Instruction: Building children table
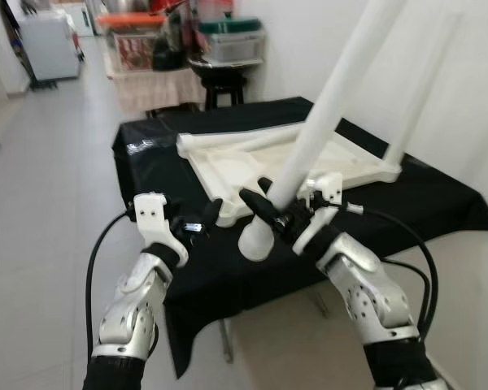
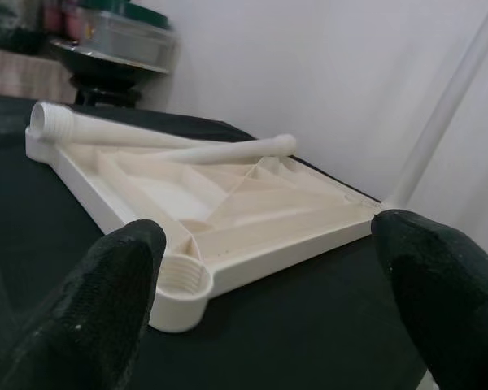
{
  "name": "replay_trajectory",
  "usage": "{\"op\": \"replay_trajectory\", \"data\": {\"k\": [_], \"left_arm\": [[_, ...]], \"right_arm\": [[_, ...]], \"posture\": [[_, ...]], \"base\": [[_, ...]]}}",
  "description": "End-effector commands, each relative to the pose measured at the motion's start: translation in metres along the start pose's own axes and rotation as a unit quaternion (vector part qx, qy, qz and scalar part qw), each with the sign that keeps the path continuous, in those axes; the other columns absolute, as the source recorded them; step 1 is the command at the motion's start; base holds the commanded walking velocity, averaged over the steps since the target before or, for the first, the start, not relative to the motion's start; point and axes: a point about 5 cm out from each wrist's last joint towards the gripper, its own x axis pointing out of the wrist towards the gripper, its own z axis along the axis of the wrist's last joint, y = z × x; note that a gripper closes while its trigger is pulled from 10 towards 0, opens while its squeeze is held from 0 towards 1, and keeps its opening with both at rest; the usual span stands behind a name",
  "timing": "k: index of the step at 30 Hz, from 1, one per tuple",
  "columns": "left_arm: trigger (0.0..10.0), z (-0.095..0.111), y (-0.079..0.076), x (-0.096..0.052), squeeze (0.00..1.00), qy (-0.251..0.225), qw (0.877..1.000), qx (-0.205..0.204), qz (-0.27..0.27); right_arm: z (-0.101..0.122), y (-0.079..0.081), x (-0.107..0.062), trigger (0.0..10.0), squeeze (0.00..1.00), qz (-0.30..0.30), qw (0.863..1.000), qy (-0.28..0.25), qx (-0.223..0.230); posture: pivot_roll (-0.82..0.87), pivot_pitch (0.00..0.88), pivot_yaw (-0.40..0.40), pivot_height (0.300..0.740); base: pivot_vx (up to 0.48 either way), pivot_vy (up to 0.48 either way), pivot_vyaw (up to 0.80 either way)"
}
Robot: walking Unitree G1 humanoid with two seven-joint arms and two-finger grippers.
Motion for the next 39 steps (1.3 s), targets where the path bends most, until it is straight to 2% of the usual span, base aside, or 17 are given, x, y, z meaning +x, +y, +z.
{"op": "replay_trajectory", "data": {"k": [1, 15, 18, 23, 29, 33, 39], "left_arm": [[10.0, 0.0, 0.003, -0.001, 0.0, 0.001, 1.0, -0.002, 0.005], [10.0, -0.005, 0.005, -0.001, 0.0, 0.013, 1.0, 0.009, 0.016], [10.0, -0.011, 0.011, -0.001, 0.0, 0.029, 0.998, 0.021, 0.043], [10.0, -0.018, 0.011, -0.005, 0.0, 0.058, 0.998, 0.01, 0.028], [10.0, -0.021, 0.013, -0.011, 0.0, 0.063, 0.998, 0.013, 0.017], [10.0, -0.025, 0.016, -0.016, 0.0, 0.07, 0.997, 0.015, 0.019], [10.0, -0.028, 0.014, -0.017, 0.0, 0.074, 0.997, 0.016, 0.015]], "right_arm": [[0.001, 0.002, 0.003, 10.0, 0.0, 0.003, 1.0, -0.001, -0.006], [0.0, -0.001, 0.002, 10.0, 0.0, -0.008, 1.0, 0.003, -0.019], [-0.001, -0.001, 0.003, 10.0, 0.0, -0.014, 1.0, 0.004, -0.022], [-0.002, -0.003, 0.002, 10.0, 0.0, -0.011, 1.0, 0.008, -0.026], [-0.003, -0.005, 0.0, 10.0, 0.0, -0.012, 1.0, 0.011, -0.026], [-0.007, -0.007, 0.0, 10.0, 0.0, -0.026, 0.998, 0.032, -0.042], [-0.006, -0.009, 0.0, 10.0, 0.0, -0.037, 0.998, 0.024, -0.041]], "posture": [[-0.09, 0.0, -0.03, 0.74], [-0.1, 0.0, -0.026, 0.74], [-0.09, 0.0, -0.024, 0.74], [-0.1, 0.0, -0.021, 0.74], [-0.1, 0.0, -0.019, 0.74], [-0.09, 0.0, -0.022, 0.74], [-0.09, 0.0, -0.022, 0.74]], "base": [[0.0, -0.416, 0.0], [0.185, -0.393, 0.0], [0.0, 0.0, 0.0], [0.0, 0.0, 0.16], [0.237, 0.0, 0.8], [0.367, 0.0, 0.4], [0.378, 0.0, 0.53]]}}
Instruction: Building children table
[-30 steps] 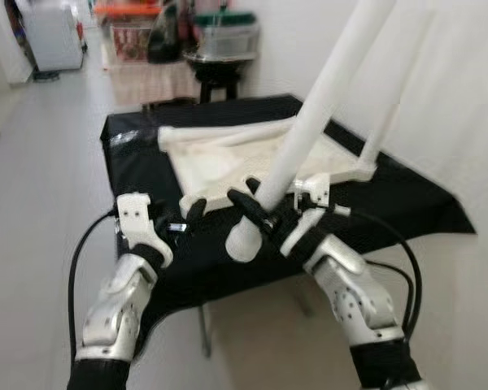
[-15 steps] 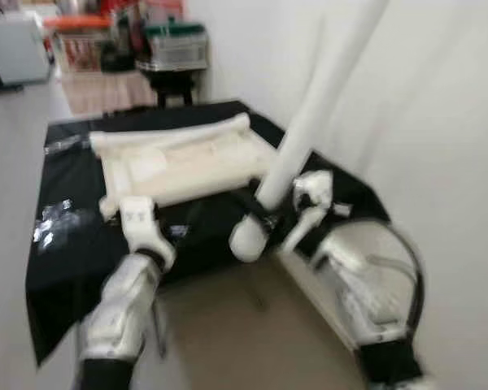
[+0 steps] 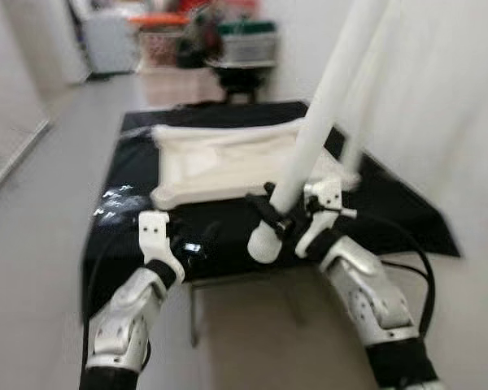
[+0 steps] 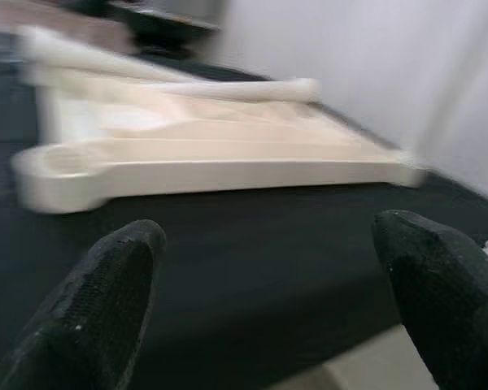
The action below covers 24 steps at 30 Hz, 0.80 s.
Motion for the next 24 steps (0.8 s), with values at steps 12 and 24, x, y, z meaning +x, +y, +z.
{"op": "replay_trajectory", "data": {"k": [12, 24], "left_arm": [[10.0, -0.012, -0.013, 0.0, 0.0, 0.021, 0.999, 0.003, -0.031], [10.0, -0.017, -0.017, -0.004, 0.0, 0.027, 0.999, 0.007, -0.038]], "right_arm": [[0.003, -0.005, -0.003, 10.0, 0.0, -0.016, 1.0, -0.005, -0.013], [0.001, 0.011, -0.01, 10.0, 0.0, 0.055, 0.998, -0.003, -0.012]], "posture": [[-0.1, 0.0, -0.021, 0.74], [-0.09, 0.0, -0.024, 0.74]], "base": [[0.382, 0.0, 0.2], [0.381, 0.0, 0.4]]}}
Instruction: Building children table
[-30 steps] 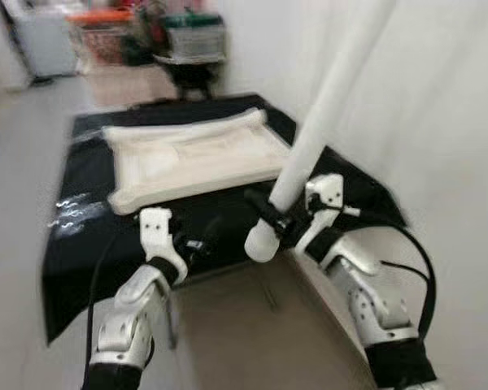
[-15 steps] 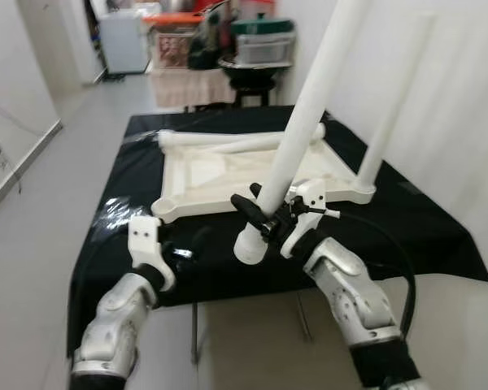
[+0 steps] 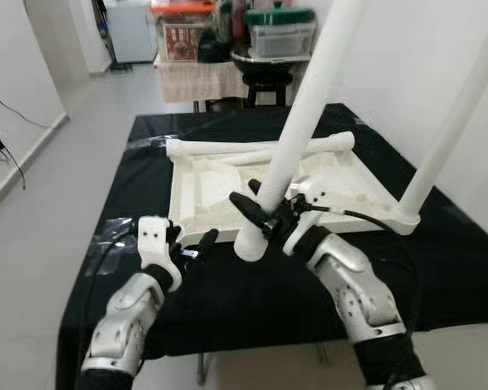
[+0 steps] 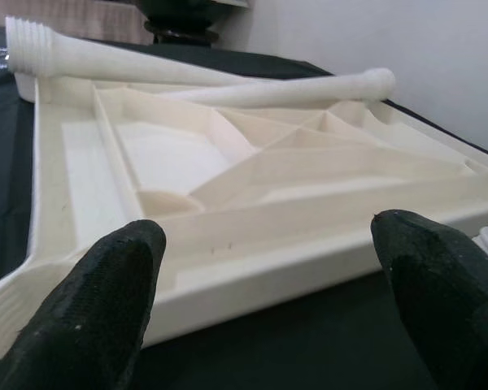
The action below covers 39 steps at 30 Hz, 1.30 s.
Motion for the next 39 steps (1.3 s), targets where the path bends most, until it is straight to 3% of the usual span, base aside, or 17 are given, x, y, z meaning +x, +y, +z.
{"op": "replay_trajectory", "data": {"k": [1, 7, 15, 20, 23, 26, 29, 32, 35, 39], "left_arm": [[10.0, -0.001, 0.0, -0.002, 0.0, 0.003, 1.0, 0.004, 0.0], [10.0, -0.001, 0.0, -0.002, 0.0, 0.003, 1.0, 0.006, 0.001], [10.0, 0.0, -0.001, -0.005, 0.0, 0.003, 1.0, 0.013, 0.005], [10.0, 0.002, -0.01, -0.009, 0.0, 0.002, 0.999, 0.013, -0.034], [10.0, -0.001, -0.025, -0.022, 0.0, 0.026, 0.995, 0.03, -0.097], [10.0, -0.003, -0.032, -0.033, 0.0, 0.042, 0.99, 0.033, -0.128], [10.0, -0.004, -0.039, -0.05, 0.0, 0.073, 0.981, 0.047, -0.173], [10.0, -0.005, -0.042, -0.059, 0.0, 0.087, 0.977, 0.051, -0.187], [10.0, -0.007, -0.047, -0.079, 0.0, 0.117, 0.97, 0.051, -0.207], [10.0, -0.008, -0.056, -0.09, 0.0, 0.133, 0.963, 0.052, -0.227]], "right_arm": [[0.001, 0.004, 0.002, 10.0, 0.0, 0.013, 1.0, -0.001, 0.003], [0.001, 0.002, 0.001, 10.0, 0.0, 0.005, 1.0, -0.003, 0.005], [0.001, -0.004, -0.002, 10.0, 0.0, -0.027, 1.0, -0.001, 0.007], [0.002, -0.001, -0.006, 10.0, 0.0, -0.01, 1.0, -0.005, 0.019], [0.004, 0.014, -0.013, 10.0, 0.0, 0.094, 0.995, 0.008, 0.039], [0.005, 0.021, -0.017, 10.0, 0.0, 0.155, 0.987, 0.023, 0.043], [0.004, 0.018, -0.017, 10.0, 0.0, 0.173, 0.983, 0.037, 0.043], [0.003, 0.016, -0.016, 10.0, 0.0, 0.174, 0.983, 0.042, 0.041], [0.002, 0.012, -0.012, 10.0, 0.0, 0.185, 0.98, 0.047, 0.046], [0.004, 0.012, -0.009, 10.0, 0.0, 0.195, 0.978, 0.047, 0.049]], "posture": [[-0.09, 0.0, -0.024, 0.74], [-0.09, 0.0, -0.024, 0.74], [-0.09, 0.0, -0.025, 0.74], [-0.09, 0.0, -0.025, 0.74], [-0.09, 0.0, -0.025, 0.74], [-0.08, 0.0, -0.028, 0.74], [-0.07, 0.0, -0.031, 0.74], [-0.06, 0.0, -0.037, 0.74], [-0.04, 0.0, -0.046, 0.74], [-0.03, 0.017, -0.056, 0.74]], "base": [[0.371, 0.0, 0.8], [0.36, 0.0, 0.8], [0.0, 0.0, 0.0], [0.0, 0.0, 0.0], [0.0, 0.0, 0.0], [0.0, 0.0, 0.0], [0.0, 0.0, 0.0], [0.0, 0.0, 0.0], [0.0, 0.0, 0.0], [0.0, 0.0, 0.0]]}}
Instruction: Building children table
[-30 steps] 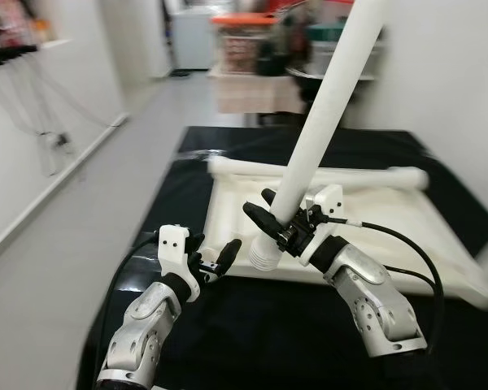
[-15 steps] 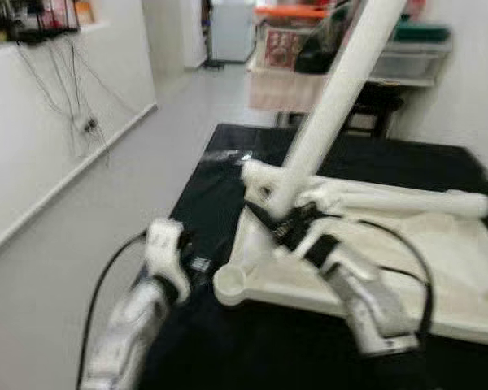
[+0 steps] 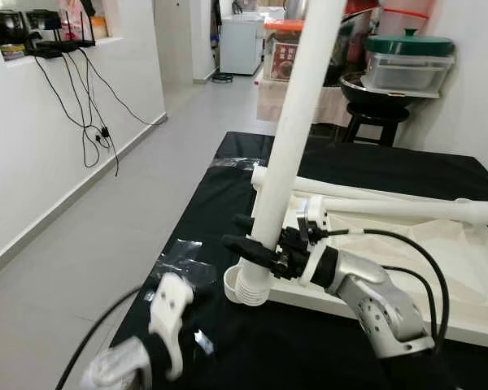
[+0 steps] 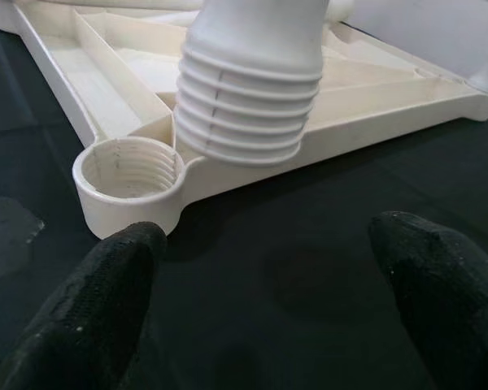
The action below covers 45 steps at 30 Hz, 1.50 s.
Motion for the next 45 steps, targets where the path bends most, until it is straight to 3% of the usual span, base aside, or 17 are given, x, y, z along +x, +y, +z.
{"op": "replay_trajectory", "data": {"k": [1, 3, 10, 15, 20, 24, 35, 38, 45], "left_arm": [[10.0, 0.0, -0.005, -0.002, 0.0, 0.009, 1.0, 0.002, -0.013], [10.0, 0.002, -0.018, -0.01, 0.0, 0.027, 0.999, 0.008, -0.032], [10.0, 0.01, -0.024, -0.022, 0.0, 0.044, 0.998, 0.047, -0.009], [10.0, 0.021, -0.012, -0.023, 0.0, 0.014, 0.994, 0.069, 0.087], [10.0, 0.024, -0.008, -0.029, 0.0, 0.01, 0.989, 0.077, 0.127], [10.0, 0.026, -0.007, -0.043, 0.0, 0.028, 0.981, 0.098, 0.163], [10.0, 0.03, -0.012, -0.044, 0.0, 0.031, 0.982, 0.099, 0.16], [10.0, 0.03, -0.015, -0.043, 0.0, 0.031, 0.982, 0.1, 0.16], [10.0, 0.031, -0.016, -0.047, 0.0, 0.036, 0.981, 0.099, 0.163]], "right_arm": [[0.003, 0.0, 0.003, 10.0, 0.0, 0.011, 1.0, -0.002, 0.002], [0.009, -0.003, 0.007, 10.0, 0.0, 0.023, 1.0, -0.007, 0.004], [0.023, 0.004, 0.016, 10.0, 0.0, 0.065, 0.998, -0.023, 0.008], [0.021, 0.004, 0.027, 10.0, 0.0, 0.067, 0.997, -0.026, 0.0], [0.02, 0.0, 0.032, 10.0, 0.0, 0.052, 0.998, -0.033, -0.005], [0.019, -0.002, 0.032, 10.0, 0.0, 0.051, 0.998, -0.03, -0.015], [0.009, -0.004, 0.026, 10.0, 0.0, 0.061, 0.998, 0.004, -0.029], [-0.002, -0.013, 0.023, 10.0, 0.0, 0.023, 0.997, 0.036, -0.059], [-0.003, -0.019, 0.022, 10.0, 0.0, 0.012, 0.998, 0.037, -0.057]], "posture": [[-0.03, 0.017, -0.056, 0.74], [-0.02, 0.063, -0.055, 0.74], [-0.01, 0.13, -0.055, 0.74], [0.02, 0.182, -0.065, 0.74], [0.02, 0.198, -0.065, 0.74], [0.04, 0.222, -0.058, 0.74], [0.04, 0.234, -0.052, 0.74], [0.04, 0.236, -0.052, 0.74], [0.05, 0.239, -0.053, 0.74]], "base": [[0.0, 0.0, 0.0], [0.0, 0.0, 0.0], [0.0, 0.0, 0.0], [0.0, 0.0, 0.0], [0.0, 0.0, 0.0], [0.0, 0.0, 0.0], [0.0, 0.0, 0.0], [0.0, 0.0, 0.0], [0.0, 0.0, 0.0]]}}
